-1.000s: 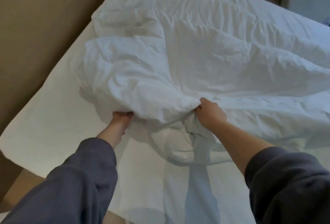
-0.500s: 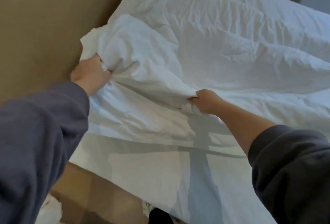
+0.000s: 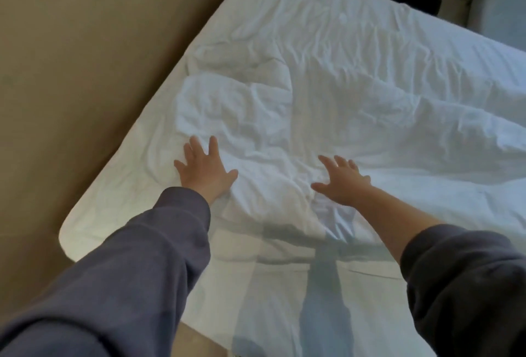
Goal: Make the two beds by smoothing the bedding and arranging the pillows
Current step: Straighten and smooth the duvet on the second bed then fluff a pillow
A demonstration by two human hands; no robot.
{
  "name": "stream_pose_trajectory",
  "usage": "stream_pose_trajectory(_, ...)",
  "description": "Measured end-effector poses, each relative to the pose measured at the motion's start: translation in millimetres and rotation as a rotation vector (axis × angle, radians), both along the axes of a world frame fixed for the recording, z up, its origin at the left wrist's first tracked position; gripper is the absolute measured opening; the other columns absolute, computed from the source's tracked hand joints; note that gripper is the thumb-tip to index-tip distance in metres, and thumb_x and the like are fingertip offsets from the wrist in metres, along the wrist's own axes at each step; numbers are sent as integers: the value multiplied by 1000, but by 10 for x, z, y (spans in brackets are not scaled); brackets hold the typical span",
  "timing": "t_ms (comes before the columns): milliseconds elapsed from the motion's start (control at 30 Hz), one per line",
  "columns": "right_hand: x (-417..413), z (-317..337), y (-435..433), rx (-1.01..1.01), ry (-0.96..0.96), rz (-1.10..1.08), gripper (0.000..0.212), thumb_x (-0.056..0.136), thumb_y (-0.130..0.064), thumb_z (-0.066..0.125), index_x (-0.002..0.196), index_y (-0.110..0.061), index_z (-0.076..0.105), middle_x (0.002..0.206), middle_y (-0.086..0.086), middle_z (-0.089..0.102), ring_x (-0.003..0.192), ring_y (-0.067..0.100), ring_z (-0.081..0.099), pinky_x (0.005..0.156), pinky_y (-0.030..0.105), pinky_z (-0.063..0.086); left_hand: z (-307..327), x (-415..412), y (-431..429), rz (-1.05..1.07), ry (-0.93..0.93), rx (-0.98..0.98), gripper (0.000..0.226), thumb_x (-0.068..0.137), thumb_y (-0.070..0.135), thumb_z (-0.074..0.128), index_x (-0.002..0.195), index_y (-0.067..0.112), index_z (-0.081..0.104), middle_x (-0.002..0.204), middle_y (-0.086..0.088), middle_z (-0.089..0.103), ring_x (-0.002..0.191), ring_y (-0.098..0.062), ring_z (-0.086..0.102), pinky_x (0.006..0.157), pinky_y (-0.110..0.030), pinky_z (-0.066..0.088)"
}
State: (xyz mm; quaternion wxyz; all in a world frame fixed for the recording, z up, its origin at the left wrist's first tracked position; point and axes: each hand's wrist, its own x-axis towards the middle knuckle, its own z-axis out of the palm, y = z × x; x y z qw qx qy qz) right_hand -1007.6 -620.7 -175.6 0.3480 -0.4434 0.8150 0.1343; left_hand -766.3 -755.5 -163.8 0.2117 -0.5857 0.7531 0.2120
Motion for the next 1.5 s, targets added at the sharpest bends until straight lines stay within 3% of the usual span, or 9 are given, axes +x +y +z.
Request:
stream_pose_trajectory(233,-890,-111,-714,-148,141,-18,84,92,-55,54,153,-41,-2,163,-1,-14,149,34,-11,109,73,9,-148,-739,-562,-238,122,-137,79,94,55,44,154,23,3,162,-5,-9,149,-29,-10,117,-58,7)
stream_pose_trajectory(467,-2239,-591,-1718,-396,158,-195,65,99,-52,41,153,-40,7,164,2,-3,149,37,-2,113,68,9,-671,-1702,-1397,-282,187,-319,54,96,47,40,142,22,27,160,1,8,149,-21,-1,115,-61,5)
stream_pose_trajectory(567,-2782,-885,-1663,-320,91,-209,68,99,-41,45,154,-34,6,161,15,2,144,47,9,113,64,20,-796,-2235,-1738,-276,250,-309,61,98,45,39,150,22,17,162,3,4,149,-19,-2,116,-60,3)
stream_pose_trajectory(733,-2848,-1658,-1594,-69,150,-102,73,101,-37,33,149,-36,-22,158,6,-30,144,41,-22,101,81,3,-1162,-2970,-2079,-513,7,-247,94,80,67,57,153,37,6,161,-3,6,148,-28,5,112,-64,2)
stream_pose_trajectory(900,-2935,-1733,-1699,-255,392,-21,49,98,-25,44,142,-33,26,147,6,28,133,41,30,94,73,33,-1683,-3137,-1865,-517,-16,-562,37,87,52,59,114,29,50,106,2,59,97,-24,56,88,-41,33)
stream_pose_trajectory(1033,-2915,-1498,-1664,-392,441,77,25,93,-37,51,114,-24,52,114,2,60,104,32,58,83,42,37,-1508,-2725,-1656,-674,-7,-317,19,92,45,44,96,31,56,92,4,66,86,-21,60,83,-32,36)
stream_pose_trajectory(1233,-2752,-926,-1458,-652,446,-39,19,86,-26,61,91,-21,45,99,5,59,90,30,59,72,36,31,-1337,-2110,-1206,-810,-94,22,42,82,31,56,124,30,49,108,6,64,103,-20,60,89,-34,36)
stream_pose_trajectory(1367,-2406,-659,-1170,-543,340,194,21,87,-23,58,108,-19,54,110,5,59,101,32,60,77,38,42,-990,-2375,-1352,-598,-122,287,45,73,39,60,115,21,59,116,-2,62,104,-24,59,84,-33,43)
stream_pose_trajectory(1500,-1844,-802,-619,-305,193,471,22,97,-21,44,117,-18,54,115,2,58,100,27,62,77,36,44,-397,-3023,-1633,-498,344,-211,18,87,20,54,104,24,57,119,-4,57,108,-28,54,83,-35,42)
